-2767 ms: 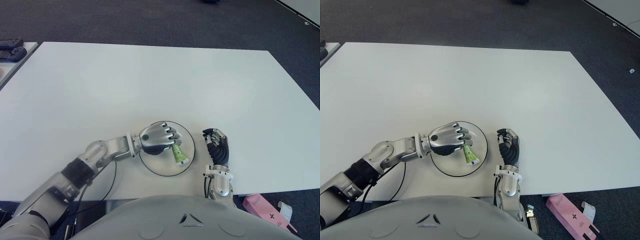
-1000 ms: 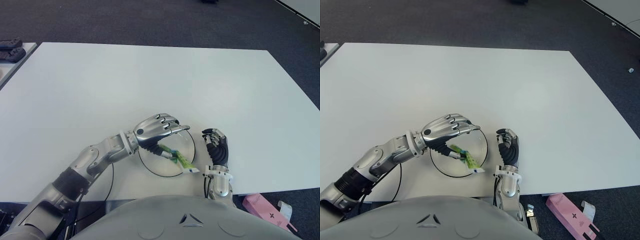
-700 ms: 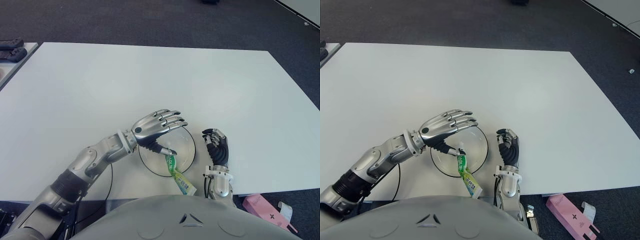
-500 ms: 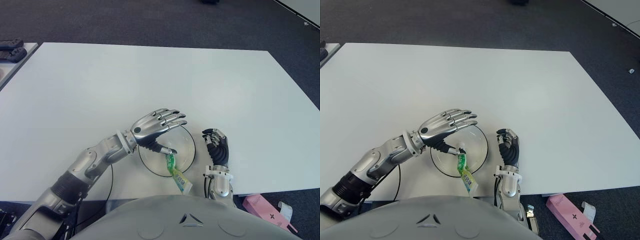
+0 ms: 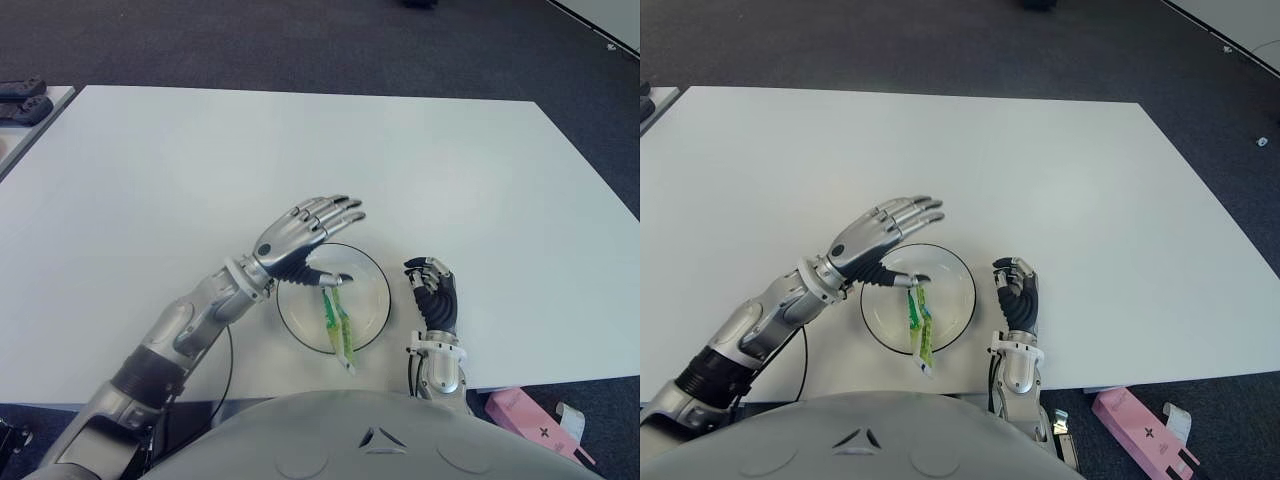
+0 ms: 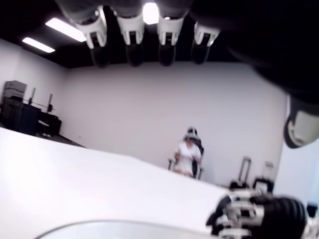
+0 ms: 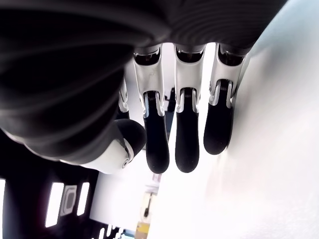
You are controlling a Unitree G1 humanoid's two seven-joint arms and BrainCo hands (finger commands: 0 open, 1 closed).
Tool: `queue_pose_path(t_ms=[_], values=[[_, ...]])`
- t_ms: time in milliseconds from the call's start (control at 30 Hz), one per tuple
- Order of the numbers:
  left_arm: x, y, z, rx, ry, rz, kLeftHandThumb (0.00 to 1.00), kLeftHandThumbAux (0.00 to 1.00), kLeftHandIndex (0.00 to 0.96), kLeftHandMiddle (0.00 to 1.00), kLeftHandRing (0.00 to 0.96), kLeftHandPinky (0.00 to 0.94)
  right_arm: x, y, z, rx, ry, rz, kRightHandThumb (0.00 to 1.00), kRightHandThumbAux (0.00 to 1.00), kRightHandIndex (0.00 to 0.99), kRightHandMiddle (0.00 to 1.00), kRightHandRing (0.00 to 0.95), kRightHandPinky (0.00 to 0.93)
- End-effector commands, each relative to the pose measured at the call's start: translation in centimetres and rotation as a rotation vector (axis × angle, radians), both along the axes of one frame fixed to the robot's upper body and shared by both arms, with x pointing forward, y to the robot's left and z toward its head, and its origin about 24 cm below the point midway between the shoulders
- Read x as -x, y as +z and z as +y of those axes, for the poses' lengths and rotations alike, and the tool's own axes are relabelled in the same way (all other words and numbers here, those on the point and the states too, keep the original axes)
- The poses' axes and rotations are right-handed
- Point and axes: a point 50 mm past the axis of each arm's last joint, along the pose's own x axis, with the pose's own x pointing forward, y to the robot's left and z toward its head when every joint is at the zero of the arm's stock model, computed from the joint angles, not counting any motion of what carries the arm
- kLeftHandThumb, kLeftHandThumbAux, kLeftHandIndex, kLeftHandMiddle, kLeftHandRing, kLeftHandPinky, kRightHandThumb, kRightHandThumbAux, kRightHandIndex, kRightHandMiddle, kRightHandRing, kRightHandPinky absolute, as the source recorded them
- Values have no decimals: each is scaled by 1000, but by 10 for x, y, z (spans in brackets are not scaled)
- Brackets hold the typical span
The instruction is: Put the toothpaste on the table into the plate.
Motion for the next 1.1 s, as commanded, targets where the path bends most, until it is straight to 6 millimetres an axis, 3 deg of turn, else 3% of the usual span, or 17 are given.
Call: queue_pose_path(t_ms=[33,233,500,633,867,1100], values=[[-7,-12,12,77,158,65,178,548,0,0,0,38,2,-3,-2,-13,-11,23,695,732,421,466,459,431],[-12,-17,24,256,406,135,171,720,38,43,45,133,3,-3,-2,-8,-11,27,695,732,421,465,457,425],[-7,-20,41,386,605,158,140,855,88,100,110,184,3,-4,-2,-1,-5,32,694,733,420,457,448,415],[1,-31,55,428,710,191,143,923,134,153,161,222,3,-3,-2,3,-4,38,694,734,420,454,445,410],[4,-41,63,513,847,294,158,985,215,218,205,219,2,-3,-2,7,-3,34,694,733,421,457,451,424],[14,-53,68,620,940,346,293,997,296,306,253,213,1,-3,-2,-8,-6,40,695,734,420,455,444,417]])
